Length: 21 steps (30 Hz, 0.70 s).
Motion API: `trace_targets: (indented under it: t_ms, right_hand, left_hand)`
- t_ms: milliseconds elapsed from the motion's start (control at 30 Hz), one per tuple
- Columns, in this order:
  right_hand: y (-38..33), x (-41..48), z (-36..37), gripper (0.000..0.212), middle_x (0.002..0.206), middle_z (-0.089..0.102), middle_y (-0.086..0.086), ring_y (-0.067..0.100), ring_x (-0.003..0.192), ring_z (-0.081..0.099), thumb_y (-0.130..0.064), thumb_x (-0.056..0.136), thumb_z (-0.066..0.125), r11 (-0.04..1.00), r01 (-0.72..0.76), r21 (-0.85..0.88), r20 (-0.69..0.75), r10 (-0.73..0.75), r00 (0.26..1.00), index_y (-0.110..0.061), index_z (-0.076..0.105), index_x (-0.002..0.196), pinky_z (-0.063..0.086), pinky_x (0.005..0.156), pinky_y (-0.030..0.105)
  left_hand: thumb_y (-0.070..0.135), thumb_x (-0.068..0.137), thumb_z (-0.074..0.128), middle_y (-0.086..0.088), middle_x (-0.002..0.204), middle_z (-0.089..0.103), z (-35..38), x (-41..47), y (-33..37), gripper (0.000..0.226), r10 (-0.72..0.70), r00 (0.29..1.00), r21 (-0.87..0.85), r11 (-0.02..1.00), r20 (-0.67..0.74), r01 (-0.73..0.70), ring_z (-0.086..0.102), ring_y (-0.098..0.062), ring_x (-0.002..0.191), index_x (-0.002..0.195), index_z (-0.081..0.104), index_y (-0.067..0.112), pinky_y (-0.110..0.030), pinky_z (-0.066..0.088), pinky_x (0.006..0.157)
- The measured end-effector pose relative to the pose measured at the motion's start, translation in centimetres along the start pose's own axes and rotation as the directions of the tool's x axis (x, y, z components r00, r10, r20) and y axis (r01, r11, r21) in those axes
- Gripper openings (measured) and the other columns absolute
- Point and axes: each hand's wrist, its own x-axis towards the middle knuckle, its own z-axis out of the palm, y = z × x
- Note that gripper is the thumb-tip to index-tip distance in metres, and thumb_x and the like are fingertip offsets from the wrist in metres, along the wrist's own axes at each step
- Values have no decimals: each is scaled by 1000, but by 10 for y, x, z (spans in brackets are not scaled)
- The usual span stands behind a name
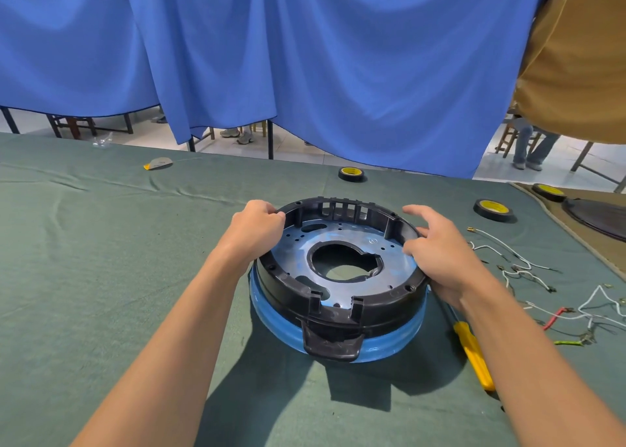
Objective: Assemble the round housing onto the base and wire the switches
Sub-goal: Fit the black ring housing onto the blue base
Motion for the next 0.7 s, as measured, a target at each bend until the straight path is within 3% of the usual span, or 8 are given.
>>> trace_targets:
  t_ms: [100,233,333,400,500,633,700]
  right_hand:
    - [-1,1,3,61,82,52,-12,19,58,64,15,88,42,999,18,30,-61,-16,998,-26,50,132,50,40,30]
    - [-5,6,5,61,90,53,-12,13,63,65,16,86,46,997,71,-4,-118,-71,990,-30,56,125,56,47,34]
    - [-5,8,4,60,105,51,-4,10,64,57,15,86,46,994,96,-52,-132,-103,986,-29,58,125,55,45,28]
    - [-3,8,4,59,107,49,-3,12,68,55,16,87,45,993,95,-64,-127,-103,986,-29,58,123,55,45,31]
    - [0,9,5,59,92,53,-10,14,67,58,17,86,44,994,100,-48,-123,-105,987,-29,60,120,56,44,32]
    - [2,11,6,58,88,53,-16,15,69,60,16,87,46,993,111,-34,-111,-114,987,-32,62,116,60,56,45]
    - [2,12,5,58,89,52,-16,13,74,58,15,87,47,992,111,-51,-113,-116,987,-33,62,116,60,59,46]
  left_hand:
    - [19,98,41,-8,78,51,-1,-1,1,17,-11,1000,30,999,-5,11,38,-21,68,86,53,17,-30,29,56]
    - [19,97,40,-6,72,47,-2,-1,1,20,-29,999,45,999,-17,30,36,-21,64,82,52,12,-29,28,54]
    - [18,97,41,-7,74,48,-3,-1,0,18,-36,999,15,999,-12,36,37,-21,67,86,55,16,-29,29,56]
    - [18,97,41,-8,77,50,-3,-2,0,19,-32,999,21,999,-11,32,38,-22,68,87,56,15,-30,30,56]
    - [18,98,41,-10,83,55,-2,-3,1,21,-27,999,36,999,-20,28,41,-23,69,92,60,11,-30,32,56]
    - [20,98,41,-10,86,57,0,-4,2,30,-34,999,38,999,-39,36,42,-23,70,104,64,2,-31,35,59]
    - [21,99,40,-11,89,58,0,-4,2,31,-37,999,48,998,-36,38,44,-23,71,108,63,2,-32,36,60]
